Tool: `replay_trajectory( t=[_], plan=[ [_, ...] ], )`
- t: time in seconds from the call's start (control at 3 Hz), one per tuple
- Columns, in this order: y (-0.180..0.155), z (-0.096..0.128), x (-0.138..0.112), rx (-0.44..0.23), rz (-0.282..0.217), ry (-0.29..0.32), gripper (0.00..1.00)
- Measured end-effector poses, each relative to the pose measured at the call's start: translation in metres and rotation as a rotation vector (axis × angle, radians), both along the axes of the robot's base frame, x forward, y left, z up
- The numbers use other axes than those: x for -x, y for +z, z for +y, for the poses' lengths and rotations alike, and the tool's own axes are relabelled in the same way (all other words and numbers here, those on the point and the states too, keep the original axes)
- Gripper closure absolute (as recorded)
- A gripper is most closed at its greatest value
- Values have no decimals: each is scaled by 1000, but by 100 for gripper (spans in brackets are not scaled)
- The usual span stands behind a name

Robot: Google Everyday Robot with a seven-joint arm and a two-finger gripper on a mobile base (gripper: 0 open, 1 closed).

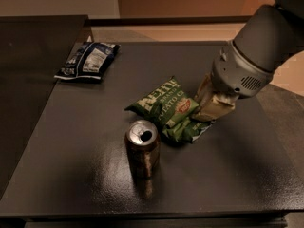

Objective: Move green jalapeno chip bag near orange can

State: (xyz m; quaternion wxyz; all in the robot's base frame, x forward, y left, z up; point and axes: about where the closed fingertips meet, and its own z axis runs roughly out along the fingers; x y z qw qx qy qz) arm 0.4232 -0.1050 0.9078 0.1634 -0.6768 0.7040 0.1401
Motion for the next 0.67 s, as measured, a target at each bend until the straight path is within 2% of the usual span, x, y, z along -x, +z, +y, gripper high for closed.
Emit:
replay_trajectory(
  t=[0.33,0.67],
  plan=[
    [-6,8,9,20,26,22,59],
    [-6,9,8,19,22,22,36]
  ],
)
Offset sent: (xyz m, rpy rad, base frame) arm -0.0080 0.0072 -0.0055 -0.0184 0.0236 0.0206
